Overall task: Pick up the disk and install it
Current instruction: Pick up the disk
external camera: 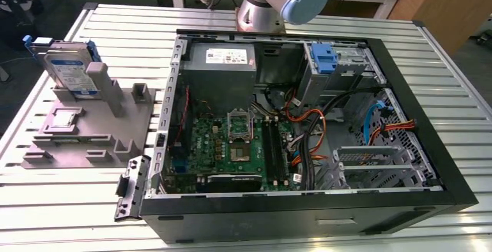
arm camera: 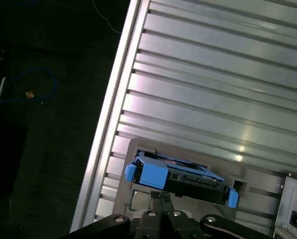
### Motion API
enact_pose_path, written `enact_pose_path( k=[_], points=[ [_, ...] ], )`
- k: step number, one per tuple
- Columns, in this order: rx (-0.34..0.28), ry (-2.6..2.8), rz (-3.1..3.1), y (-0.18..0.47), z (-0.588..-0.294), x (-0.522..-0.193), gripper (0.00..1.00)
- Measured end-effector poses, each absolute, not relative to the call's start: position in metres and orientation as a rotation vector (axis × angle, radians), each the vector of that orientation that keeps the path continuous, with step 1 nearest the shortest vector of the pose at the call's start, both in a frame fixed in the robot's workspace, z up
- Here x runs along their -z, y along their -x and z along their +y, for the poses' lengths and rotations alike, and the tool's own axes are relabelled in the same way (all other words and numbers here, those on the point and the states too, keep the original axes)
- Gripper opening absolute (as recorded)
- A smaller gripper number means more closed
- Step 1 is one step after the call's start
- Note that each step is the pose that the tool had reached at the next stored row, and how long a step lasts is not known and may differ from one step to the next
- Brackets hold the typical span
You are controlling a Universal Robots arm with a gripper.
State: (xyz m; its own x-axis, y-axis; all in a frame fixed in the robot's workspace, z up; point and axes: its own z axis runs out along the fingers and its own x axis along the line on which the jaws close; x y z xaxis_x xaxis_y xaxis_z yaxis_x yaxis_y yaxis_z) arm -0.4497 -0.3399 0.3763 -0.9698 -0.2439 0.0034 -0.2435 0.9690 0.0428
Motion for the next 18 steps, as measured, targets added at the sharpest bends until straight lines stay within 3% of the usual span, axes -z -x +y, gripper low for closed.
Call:
enact_pose_path(
  k=[3, 4, 10, 11, 18],
  points=[
    [0.065, -0.468, -3.096, 0.4497, -0.3399, -0.3762, 0.11],
    [0.065, -0.498, -3.091, 0.4497, -0.3399, -0.3761, 0.17],
    [0.064, -0.664, -3.057, 0.4497, -0.3399, -0.3754, 0.18],
    [0.064, -0.692, -3.051, 0.4497, -0.3399, -0.3752, 0.25],
    [0.063, -0.884, -2.998, 0.4497, -0.3399, -0.3743, 0.25]
  ],
)
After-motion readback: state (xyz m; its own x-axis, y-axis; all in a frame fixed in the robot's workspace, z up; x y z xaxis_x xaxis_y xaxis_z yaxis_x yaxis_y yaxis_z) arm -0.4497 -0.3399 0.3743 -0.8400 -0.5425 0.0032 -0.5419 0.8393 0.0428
